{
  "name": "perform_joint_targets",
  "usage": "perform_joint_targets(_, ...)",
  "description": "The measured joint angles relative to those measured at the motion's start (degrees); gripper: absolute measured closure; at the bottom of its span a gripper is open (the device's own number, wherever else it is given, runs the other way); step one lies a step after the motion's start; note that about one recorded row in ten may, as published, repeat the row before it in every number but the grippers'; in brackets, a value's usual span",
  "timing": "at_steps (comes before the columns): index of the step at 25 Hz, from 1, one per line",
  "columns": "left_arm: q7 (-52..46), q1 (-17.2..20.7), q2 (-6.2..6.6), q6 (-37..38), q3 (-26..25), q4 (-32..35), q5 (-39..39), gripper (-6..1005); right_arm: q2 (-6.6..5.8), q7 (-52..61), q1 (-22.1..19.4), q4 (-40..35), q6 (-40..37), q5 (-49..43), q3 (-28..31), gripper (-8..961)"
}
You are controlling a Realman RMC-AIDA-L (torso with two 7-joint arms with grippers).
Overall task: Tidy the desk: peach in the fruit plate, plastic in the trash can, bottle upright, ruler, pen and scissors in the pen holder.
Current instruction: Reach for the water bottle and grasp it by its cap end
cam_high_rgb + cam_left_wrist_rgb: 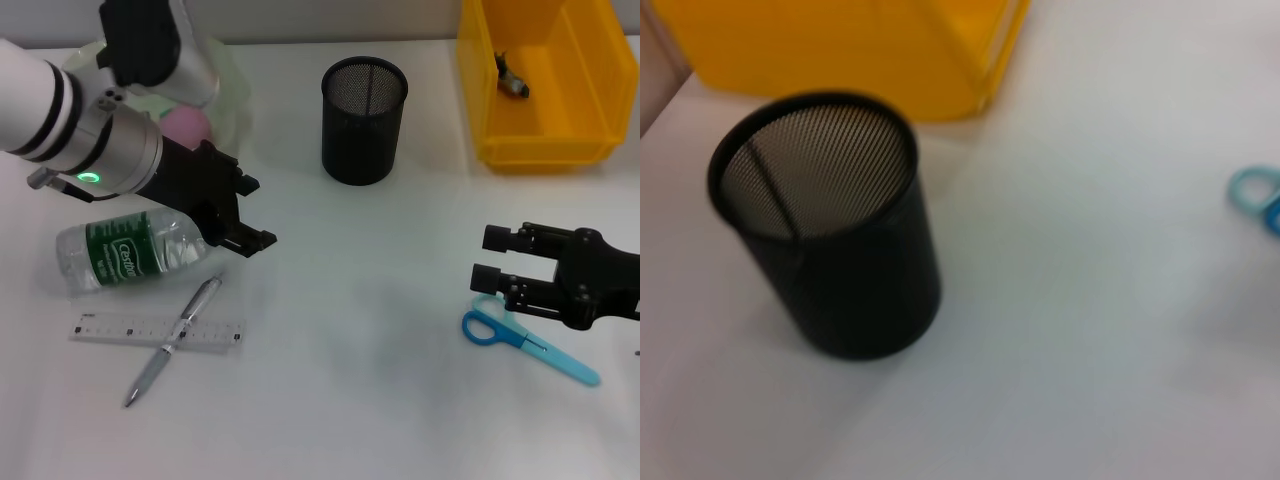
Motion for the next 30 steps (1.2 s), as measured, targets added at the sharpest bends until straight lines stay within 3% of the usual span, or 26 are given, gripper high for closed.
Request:
perform_joint_targets(9, -1.35, 0.1, -0.05, -2.59, 2.79, -0.09, 2.91, 297, 0.04, -1.64, 2.71, 4.87, 0.28, 0.06, 0.0, 293)
perform_joint_targets(30, -2.67, 0.39, -0.09, -6.35, 7.09, -0.25, 4.95, 345, 0.03, -2.14, 3.29, 7.21, 1.73, 0.13, 0.0, 293)
